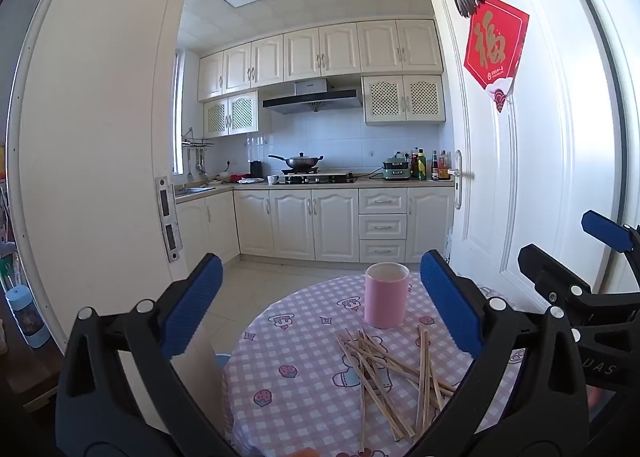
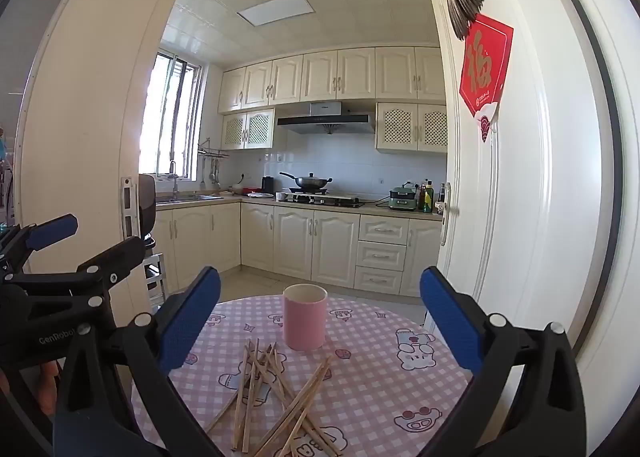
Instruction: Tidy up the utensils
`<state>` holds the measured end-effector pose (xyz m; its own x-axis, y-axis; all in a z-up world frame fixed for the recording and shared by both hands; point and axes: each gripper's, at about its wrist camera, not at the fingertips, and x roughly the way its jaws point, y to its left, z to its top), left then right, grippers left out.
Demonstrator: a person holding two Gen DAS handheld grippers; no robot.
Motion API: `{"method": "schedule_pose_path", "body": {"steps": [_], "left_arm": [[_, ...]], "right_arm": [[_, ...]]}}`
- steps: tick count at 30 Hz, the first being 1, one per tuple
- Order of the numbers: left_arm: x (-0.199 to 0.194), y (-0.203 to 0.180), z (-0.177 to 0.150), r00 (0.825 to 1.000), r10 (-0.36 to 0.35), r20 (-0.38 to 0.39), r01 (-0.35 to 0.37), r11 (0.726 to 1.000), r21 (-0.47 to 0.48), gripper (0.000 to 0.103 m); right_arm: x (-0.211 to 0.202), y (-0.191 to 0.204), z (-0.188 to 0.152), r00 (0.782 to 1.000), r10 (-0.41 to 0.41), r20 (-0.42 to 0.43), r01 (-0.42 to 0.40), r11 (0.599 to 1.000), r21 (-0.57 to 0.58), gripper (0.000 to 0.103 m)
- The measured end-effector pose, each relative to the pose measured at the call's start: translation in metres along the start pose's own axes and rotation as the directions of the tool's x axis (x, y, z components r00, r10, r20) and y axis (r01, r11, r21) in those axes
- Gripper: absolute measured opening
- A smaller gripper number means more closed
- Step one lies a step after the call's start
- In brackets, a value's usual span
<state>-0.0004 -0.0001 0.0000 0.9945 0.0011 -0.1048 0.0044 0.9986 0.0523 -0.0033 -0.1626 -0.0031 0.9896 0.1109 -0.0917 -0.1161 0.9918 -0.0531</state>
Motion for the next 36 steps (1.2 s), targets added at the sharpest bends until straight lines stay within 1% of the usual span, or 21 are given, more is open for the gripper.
{"method": "schedule_pose_path", "body": {"steps": [23,25,36], "left_arm": [[-0.0006,0.0000,0.0006,1.000,0.001,-0.005,-0.001,1.000,0.003,0.097],[0.0047,0.0014,-0.0016,1.000,0.002,-0.005,-0.001,1.000,0.004,0.097],[0.0069,0.0002,-0.0035,1.000,0.000,-0.008,0.000,1.000,0.005,0.097]], "right_arm": [[0.0007,0.0012,-0.0006,1.000,0.001,-0.004,-0.001,1.000,-0.002,0.096],[0.0007,0.0013,-0.0008,1.000,0.000,-0.005,0.000,1.000,-0.002,0.096],[0.0016,0.0003,-0.0005,1.000,0.001,-0.009,-0.001,1.000,-0.001,0.096]]}}
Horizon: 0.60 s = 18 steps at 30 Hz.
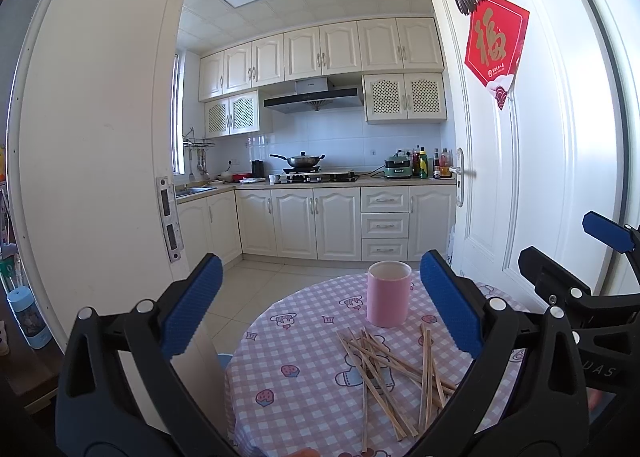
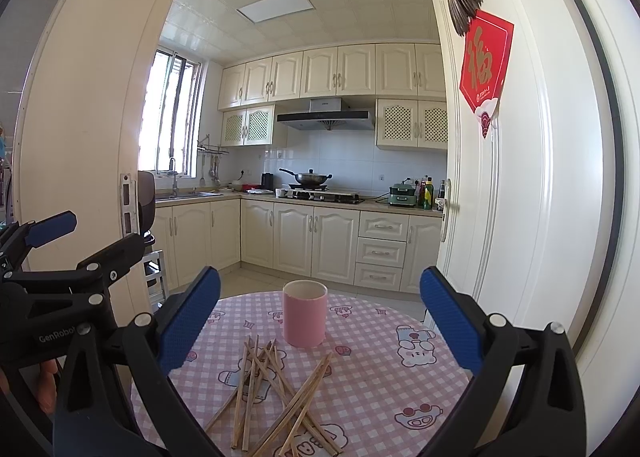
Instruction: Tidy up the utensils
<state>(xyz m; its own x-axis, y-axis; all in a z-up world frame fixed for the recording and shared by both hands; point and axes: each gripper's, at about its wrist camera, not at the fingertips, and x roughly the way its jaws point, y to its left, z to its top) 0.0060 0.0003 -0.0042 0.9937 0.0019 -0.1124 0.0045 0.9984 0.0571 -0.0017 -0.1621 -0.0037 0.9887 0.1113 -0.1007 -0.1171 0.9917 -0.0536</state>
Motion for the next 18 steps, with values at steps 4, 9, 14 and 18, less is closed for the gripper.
{"method": "schedule_pose_path", "body": {"steps": [4,9,14,18], "left_arm": [[0.0007,0.0010,0.0001,1.000,-0.003,-0.003,0.003,1.000,-0.001,0.097],[-0.0018,0.0015,-0.0027,1.000,-0.005,-0.002,0.005,1.000,0.003,0.097],[-0.0023,0.0012,-0.0035,1.000,-0.003,-0.001,0.003,1.000,0.004,0.097],[-0.0014,0.0011,-0.0036,1.000,-0.005,-0.003,0.005,1.000,0.003,0.097]], "right_arm": [[0.0002,0.0025,-0.0040,1.000,-0.001,-0.002,0.001,1.000,-0.001,0.096],[-0.0009,0.0032,-0.0046,1.000,0.000,-0.003,0.000,1.000,0.000,0.096],[-0.0007,0.0025,-0.0049,1.000,0.001,-0.005,-0.001,1.000,0.001,0.096],[0.0027,-0.0010,-0.0078,1.000,0.001,-0.007,-0.001,1.000,0.002,0.096]]}}
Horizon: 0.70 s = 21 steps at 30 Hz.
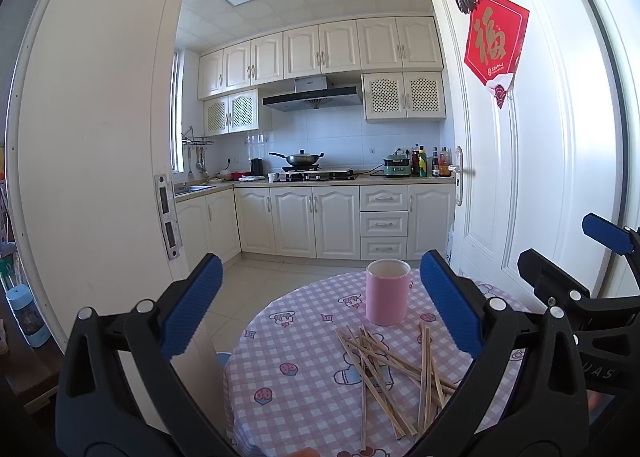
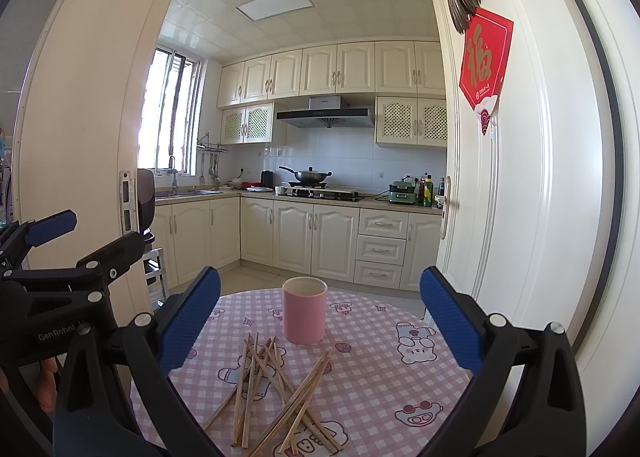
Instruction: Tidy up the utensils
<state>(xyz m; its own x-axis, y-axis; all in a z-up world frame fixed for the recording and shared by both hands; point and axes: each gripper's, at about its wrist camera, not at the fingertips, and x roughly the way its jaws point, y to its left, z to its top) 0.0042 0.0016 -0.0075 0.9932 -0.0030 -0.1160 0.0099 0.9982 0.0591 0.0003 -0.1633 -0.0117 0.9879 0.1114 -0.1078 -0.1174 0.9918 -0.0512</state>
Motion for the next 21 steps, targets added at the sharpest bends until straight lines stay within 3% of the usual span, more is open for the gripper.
{"method": "schedule_pose_path", "body": {"steps": [21], "left_arm": [[-0.0001,0.0012,-0.0016,1.000,-0.002,-0.004,0.002,1.000,-0.002,0.097]], "right_arm": [[-0.0002,0.0002,-0.0002,1.000,0.004,-0.007,-0.004,1.000,0.003,0.096]]}}
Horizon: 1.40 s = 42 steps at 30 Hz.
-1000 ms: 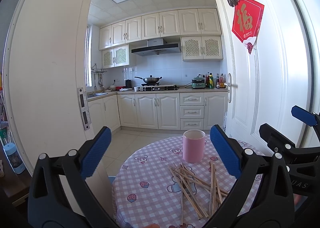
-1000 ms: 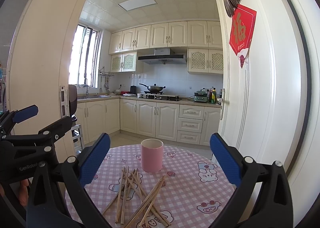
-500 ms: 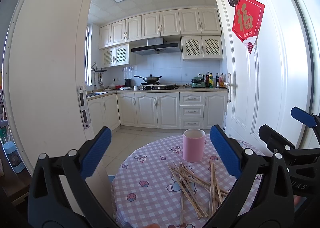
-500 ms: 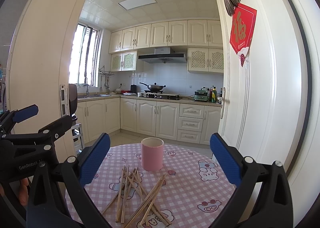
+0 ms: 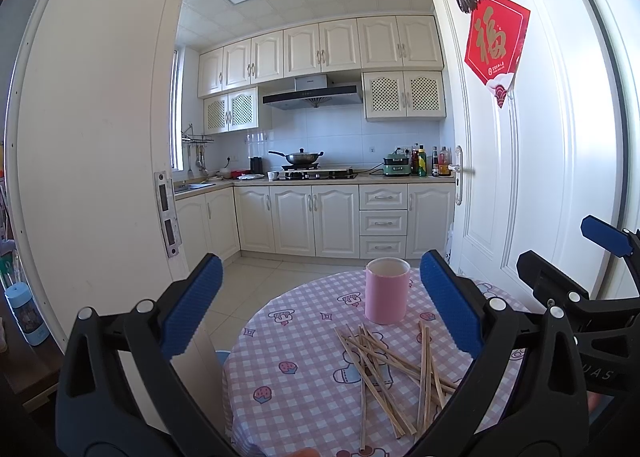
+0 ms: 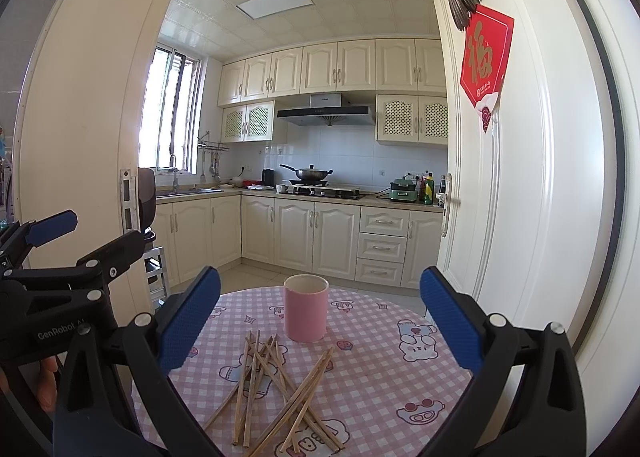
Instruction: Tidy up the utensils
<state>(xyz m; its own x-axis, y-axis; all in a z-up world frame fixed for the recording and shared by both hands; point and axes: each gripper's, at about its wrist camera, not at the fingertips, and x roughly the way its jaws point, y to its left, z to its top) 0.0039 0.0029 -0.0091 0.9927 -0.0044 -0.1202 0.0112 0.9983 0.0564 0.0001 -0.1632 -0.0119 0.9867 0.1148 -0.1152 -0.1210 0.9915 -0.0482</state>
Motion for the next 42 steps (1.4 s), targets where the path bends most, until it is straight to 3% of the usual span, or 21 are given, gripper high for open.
{"method": "schedule_pose_path", "body": {"steps": [42], "left_arm": [[0.009,0.005,0.001,1.000,0.019,-0.021,-0.019,1.000,-0.001,0.097]], "right_arm": [[0.012,0.009,0.002,1.000,0.017,-0.022,-0.017,1.000,-0.002,0.096]]}}
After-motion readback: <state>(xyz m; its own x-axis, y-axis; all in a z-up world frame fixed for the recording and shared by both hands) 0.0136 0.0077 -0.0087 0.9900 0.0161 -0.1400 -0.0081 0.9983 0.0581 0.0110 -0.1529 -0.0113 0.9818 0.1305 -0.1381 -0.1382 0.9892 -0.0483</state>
